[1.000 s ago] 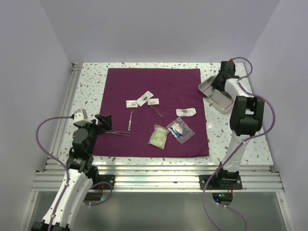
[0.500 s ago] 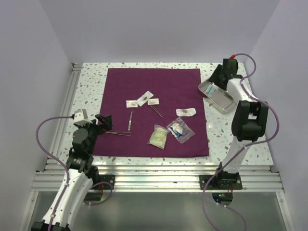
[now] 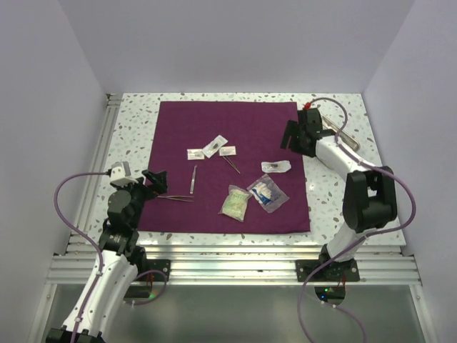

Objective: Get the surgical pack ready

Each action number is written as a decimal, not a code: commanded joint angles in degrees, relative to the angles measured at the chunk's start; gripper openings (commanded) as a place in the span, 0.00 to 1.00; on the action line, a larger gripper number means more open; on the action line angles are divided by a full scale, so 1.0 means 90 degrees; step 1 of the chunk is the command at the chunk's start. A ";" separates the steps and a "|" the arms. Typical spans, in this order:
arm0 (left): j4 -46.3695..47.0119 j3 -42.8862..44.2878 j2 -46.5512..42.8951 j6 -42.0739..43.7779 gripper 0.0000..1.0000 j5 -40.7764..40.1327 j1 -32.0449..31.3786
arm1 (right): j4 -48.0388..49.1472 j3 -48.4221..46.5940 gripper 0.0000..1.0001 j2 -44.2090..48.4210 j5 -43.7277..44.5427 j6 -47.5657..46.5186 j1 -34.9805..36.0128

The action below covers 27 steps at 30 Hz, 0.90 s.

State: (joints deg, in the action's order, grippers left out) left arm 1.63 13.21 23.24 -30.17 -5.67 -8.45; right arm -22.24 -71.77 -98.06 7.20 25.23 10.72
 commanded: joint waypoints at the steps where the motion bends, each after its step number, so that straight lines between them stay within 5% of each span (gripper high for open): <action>1: 0.0307 0.0026 0.0025 0.0198 1.00 0.0132 -0.0038 | 0.0068 0.0473 0.77 0.0815 0.0449 0.1091 0.0127; 2: 0.0307 0.0026 0.0025 0.0198 1.00 0.0142 -0.0038 | 0.0069 0.0648 0.75 0.0924 0.0624 0.1402 0.0127; 5: 0.0298 0.0016 0.0005 0.0198 1.00 0.0113 -0.0038 | -0.0321 0.0679 0.26 0.1101 0.0820 0.2008 0.0127; 6: 0.0298 0.0016 -0.0024 0.0198 1.00 0.0113 -0.0038 | -0.0883 0.0621 0.21 0.1072 0.1082 0.2668 0.0117; 11: 0.0249 0.0026 -0.0122 0.0208 1.00 0.0103 -0.0038 | -0.0294 0.0961 0.55 0.1022 0.0402 0.2977 0.0166; 21: 0.0210 0.0036 -0.0151 0.0218 1.00 0.0093 -0.0038 | -0.0321 0.0904 0.68 0.0535 0.1084 0.4694 0.0791; 27: 0.0190 0.0046 -0.0180 0.0228 1.00 0.0074 -0.0038 | -0.2018 -0.0373 0.70 -0.0692 0.1446 0.5428 0.1025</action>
State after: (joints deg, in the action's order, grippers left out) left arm 1.61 13.21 22.09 -29.34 -5.50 -8.45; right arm -30.70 -68.51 -98.83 16.49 67.57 19.59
